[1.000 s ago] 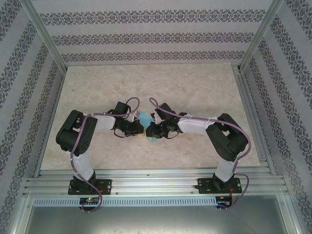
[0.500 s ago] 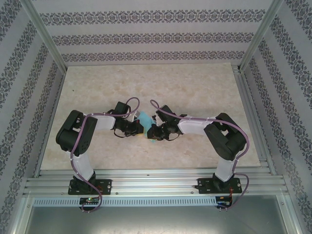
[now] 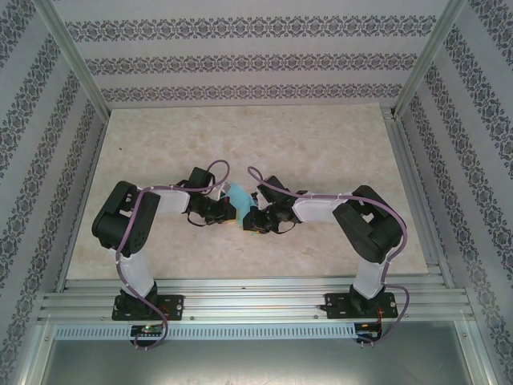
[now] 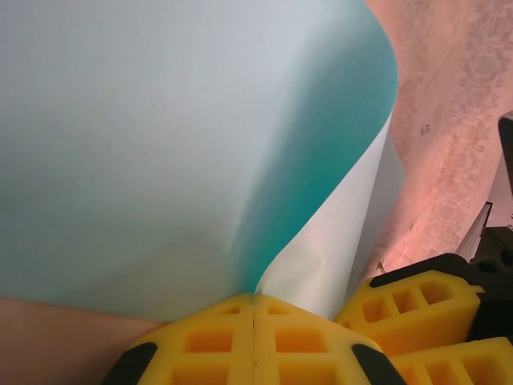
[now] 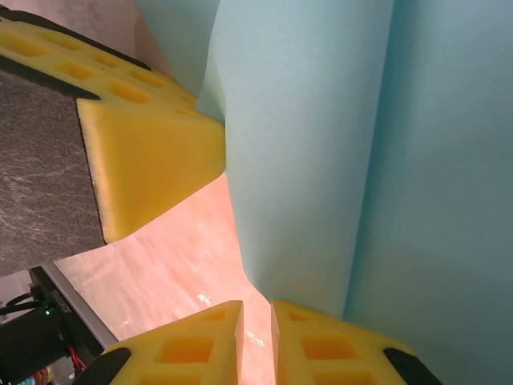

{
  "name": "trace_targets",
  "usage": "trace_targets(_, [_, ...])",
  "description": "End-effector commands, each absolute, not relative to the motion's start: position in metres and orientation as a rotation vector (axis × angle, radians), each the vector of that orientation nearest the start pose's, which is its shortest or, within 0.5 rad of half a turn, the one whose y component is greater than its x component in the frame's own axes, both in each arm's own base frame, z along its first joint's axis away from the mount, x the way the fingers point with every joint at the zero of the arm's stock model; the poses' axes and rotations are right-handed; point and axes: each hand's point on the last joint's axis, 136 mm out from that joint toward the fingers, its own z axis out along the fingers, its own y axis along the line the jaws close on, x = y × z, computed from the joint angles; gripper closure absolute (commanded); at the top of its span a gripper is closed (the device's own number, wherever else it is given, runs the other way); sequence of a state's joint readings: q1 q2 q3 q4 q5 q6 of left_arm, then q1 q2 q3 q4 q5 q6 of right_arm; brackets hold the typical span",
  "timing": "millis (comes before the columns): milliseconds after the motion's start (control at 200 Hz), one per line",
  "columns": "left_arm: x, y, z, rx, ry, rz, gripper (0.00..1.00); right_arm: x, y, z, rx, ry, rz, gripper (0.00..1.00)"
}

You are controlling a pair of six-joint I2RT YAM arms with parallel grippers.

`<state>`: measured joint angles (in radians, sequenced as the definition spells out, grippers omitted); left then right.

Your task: Fold a paper plane with a square sheet of paper (fold left side to right side)

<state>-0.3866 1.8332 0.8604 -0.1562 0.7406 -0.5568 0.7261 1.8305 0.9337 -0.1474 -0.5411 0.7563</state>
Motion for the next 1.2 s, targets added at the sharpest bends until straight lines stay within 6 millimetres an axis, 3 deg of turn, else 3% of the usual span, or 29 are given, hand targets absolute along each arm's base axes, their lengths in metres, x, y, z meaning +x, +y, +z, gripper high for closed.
trace_targets(0, [0.294, -0.233, 0.004, -0.025, 2.879, -1.154, 1.00, 0.235, 0.332, 0.016, -0.172, 2.926, 1.134, 0.83])
trace_targets(1194, [0.306, -0.233, 0.008, -0.046, 2.850, -1.131, 1.00, 0.234, 0.318, 0.009, -0.113, 2.930, 1.097, 0.80])
